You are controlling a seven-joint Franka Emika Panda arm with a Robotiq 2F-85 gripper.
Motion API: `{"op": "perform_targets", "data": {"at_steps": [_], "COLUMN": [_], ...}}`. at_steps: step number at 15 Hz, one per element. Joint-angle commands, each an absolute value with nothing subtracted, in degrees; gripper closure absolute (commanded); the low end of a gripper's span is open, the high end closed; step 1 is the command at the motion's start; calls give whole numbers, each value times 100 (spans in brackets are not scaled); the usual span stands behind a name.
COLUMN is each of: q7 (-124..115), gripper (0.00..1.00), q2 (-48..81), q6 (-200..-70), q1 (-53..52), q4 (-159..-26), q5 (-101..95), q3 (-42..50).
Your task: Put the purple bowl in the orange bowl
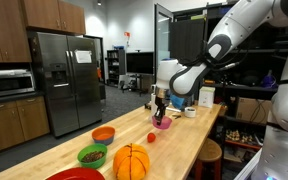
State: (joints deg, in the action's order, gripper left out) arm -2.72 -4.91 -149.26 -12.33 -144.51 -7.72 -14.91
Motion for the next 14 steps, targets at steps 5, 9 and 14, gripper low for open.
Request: {"op": "perform_targets", "data": {"at_steps": [5, 9, 14], "q7": [-62, 367, 1192], "gripper": [99, 99, 99], "q2": [-197, 128, 566], "q6": [-14822, -14914, -14929], "q1": [-1537, -1696, -1830], "q4": [-13795, -13495, -13064], "q5": [-1294, -1311, -1403], "q3": [-1764, -1867, -1931]}}
